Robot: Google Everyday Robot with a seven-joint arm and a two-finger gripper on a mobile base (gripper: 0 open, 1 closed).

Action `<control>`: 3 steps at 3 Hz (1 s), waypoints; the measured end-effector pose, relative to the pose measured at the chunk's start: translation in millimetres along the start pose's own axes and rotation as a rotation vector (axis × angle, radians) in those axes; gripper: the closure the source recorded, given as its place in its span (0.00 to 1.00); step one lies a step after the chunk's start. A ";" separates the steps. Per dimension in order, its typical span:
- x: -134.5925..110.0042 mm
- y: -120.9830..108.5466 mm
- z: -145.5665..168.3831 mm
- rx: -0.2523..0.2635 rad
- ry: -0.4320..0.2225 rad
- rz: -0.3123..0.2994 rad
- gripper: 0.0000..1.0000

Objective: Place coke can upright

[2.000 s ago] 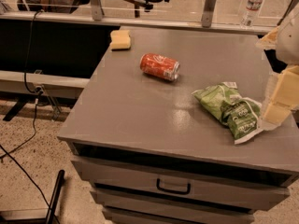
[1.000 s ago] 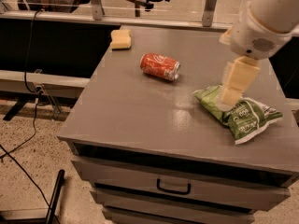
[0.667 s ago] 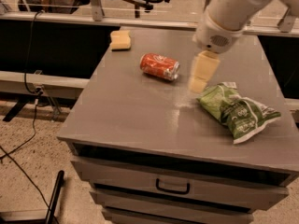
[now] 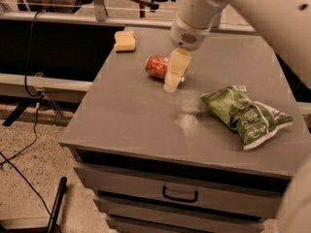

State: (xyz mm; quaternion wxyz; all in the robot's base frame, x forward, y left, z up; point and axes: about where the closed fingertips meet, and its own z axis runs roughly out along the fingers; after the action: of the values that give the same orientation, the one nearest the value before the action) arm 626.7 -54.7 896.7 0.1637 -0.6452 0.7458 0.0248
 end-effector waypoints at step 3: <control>-52.7 -39.8 76.2 -0.016 0.154 0.190 0.00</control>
Offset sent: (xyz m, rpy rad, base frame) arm 0.0690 0.0683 -0.0508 -0.0818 0.1097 -0.2257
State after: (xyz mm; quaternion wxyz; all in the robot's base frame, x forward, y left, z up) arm 687.4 7.9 846.2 0.0975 -0.5730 0.8137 -0.0035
